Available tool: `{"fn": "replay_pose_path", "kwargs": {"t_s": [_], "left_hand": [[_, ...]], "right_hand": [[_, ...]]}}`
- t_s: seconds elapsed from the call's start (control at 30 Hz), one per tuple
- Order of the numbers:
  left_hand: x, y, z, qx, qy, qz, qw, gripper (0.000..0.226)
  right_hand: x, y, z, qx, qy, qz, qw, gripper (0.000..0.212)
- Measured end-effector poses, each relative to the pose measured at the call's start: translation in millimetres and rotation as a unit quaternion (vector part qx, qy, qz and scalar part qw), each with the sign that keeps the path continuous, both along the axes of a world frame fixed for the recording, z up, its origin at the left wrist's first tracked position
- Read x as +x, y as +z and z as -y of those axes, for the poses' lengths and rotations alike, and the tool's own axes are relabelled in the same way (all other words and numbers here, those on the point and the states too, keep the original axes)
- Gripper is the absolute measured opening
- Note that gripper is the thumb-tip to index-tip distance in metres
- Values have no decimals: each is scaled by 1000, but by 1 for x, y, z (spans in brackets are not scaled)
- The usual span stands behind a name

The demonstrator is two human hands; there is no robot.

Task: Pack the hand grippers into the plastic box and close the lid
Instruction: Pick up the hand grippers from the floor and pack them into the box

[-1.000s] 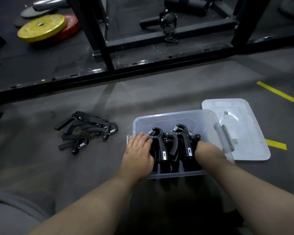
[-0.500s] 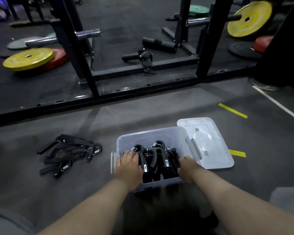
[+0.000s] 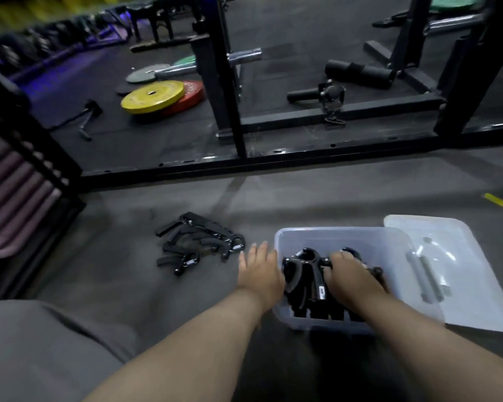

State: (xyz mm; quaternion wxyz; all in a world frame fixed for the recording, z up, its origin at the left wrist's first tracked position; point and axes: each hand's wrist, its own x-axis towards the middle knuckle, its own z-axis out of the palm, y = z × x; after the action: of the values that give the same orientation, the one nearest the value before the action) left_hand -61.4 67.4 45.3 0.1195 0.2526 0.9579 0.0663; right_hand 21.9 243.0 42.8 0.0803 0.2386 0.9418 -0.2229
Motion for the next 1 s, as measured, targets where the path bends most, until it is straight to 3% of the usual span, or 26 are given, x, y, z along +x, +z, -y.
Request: {"fn": "replay_pose_path", "kwargs": {"t_s": [0.27,0.37,0.6,0.83,0.93,1.0], "left_hand": [[-53,-31,76,-50,92,27,994,54],[-71,-49,92,-64,118,56,989,53],[-123,-88,113,-117,155,138,971,56],[-180,-108,129,-59,372,162,912,60],[-190,-124,143,-43,400,211,891,57],[-187,-132,146,-73,398,195,893,51]], "right_hand": [[-77,-18,66,45,91,-65,993,61],[-94,-36,77,29,58,-47,997,66],[-93,-65,88,64,22,-111,991,71],[-91,-68,86,56,14,-113,992,72],[-89,-68,83,50,19,-105,993,72],[-89,-68,83,46,17,-105,993,73]]}}
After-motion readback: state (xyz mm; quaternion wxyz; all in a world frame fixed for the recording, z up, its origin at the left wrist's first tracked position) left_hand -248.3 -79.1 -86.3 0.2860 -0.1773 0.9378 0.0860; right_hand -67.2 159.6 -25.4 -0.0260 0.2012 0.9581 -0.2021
